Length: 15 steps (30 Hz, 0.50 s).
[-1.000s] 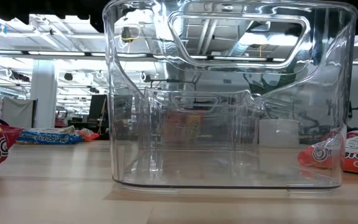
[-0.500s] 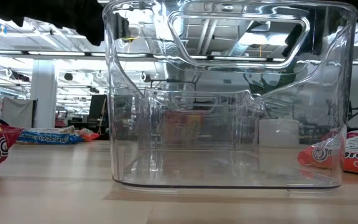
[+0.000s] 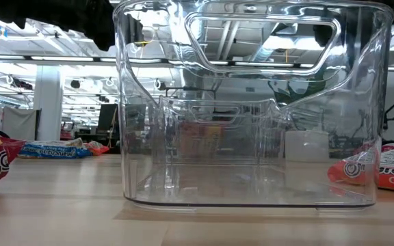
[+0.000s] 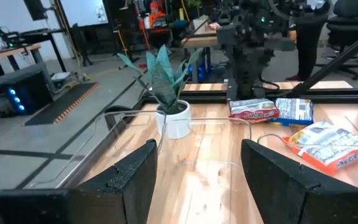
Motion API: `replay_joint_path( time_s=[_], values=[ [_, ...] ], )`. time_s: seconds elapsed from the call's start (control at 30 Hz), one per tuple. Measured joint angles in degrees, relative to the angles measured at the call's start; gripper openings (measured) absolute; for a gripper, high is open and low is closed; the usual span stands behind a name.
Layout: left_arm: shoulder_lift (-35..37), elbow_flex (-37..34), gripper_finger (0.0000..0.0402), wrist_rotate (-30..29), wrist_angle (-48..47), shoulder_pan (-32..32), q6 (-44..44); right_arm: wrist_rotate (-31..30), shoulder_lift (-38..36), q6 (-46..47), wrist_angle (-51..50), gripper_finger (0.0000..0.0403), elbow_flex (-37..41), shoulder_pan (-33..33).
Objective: Sort Maruchan noodles
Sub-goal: Put the top red noodle pack into the top transparent bin
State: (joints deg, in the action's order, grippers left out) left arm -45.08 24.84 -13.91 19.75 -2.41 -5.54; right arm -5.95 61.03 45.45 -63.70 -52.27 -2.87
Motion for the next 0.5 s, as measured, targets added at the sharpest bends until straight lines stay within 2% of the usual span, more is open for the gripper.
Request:
replay_joint_path(
  time_s=[0.2,0.5],
  values=[
    [0.0,0.0,0.0217,0.0,0.04,0.02,-0.2,-1.47,7.59,7.2,-1.21,0.0189,-0.04,-0.3],
    [0.0,0.0,0.0217,0.0,-0.4,0.02,0.39,-4.66,22.02,6.1,-2.93,0.0189,-0.01,0.45]
  ],
)
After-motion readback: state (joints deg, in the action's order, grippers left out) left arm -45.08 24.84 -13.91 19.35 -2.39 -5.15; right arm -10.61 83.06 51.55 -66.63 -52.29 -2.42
